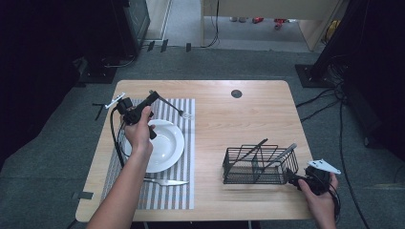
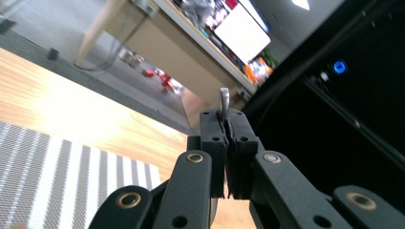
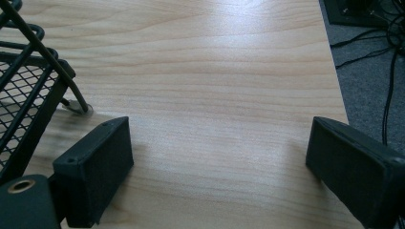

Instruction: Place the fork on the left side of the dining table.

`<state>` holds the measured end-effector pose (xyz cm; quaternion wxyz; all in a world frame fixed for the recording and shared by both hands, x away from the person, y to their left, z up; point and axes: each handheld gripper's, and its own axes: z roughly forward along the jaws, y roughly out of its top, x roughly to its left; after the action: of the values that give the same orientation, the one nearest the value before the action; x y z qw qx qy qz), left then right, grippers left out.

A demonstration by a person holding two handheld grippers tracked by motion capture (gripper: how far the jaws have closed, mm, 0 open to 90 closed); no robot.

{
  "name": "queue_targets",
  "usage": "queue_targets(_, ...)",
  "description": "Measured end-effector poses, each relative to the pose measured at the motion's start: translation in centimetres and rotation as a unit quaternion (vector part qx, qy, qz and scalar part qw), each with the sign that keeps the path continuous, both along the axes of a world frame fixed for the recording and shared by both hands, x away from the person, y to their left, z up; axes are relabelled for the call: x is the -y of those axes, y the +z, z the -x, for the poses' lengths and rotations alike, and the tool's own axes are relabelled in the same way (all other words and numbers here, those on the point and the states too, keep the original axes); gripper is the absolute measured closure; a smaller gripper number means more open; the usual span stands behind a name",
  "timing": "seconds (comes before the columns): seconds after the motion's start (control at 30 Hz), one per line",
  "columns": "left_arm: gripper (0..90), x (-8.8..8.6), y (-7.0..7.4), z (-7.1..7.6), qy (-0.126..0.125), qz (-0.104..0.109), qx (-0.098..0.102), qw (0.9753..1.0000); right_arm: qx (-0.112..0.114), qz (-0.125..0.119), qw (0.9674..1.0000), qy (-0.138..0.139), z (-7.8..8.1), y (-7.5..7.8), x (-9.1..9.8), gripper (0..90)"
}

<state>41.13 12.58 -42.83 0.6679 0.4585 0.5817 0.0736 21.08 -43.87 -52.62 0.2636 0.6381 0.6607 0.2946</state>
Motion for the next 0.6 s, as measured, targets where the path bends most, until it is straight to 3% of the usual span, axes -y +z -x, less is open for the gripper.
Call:
queue_targets(0.2,88.8,-0.7,-2.2,-1.0,0.024,0.049,-0.019,0.9984,0.0,0.0,1.0,0.0,0.0,0.0,0.0,8.2)
queue_targets(0.37,88.8,-1.3,-4.1,-1.8,0.046,0.104,-0.05,0.9923,0.0,0.0,1.0,0.0,0.0,0.0,0.0,8.2)
queue_targets(0.43,88.8,-1.4,-4.8,-2.0,0.06,0.126,-0.06,0.9884,0.0,0.0,1.0,0.0,0.0,0.0,0.0,8.2)
queue_targets(0.53,88.8,-1.7,-5.7,-2.4,0.074,0.142,-0.075,0.9843,0.0,0.0,1.0,0.0,0.0,0.0,0.0,8.2)
queue_targets(0.6,88.8,-1.8,-6.1,-2.6,0.083,0.139,-0.078,0.9837,0.0,0.0,1.0,0.0,0.0,0.0,0.0,8.2)
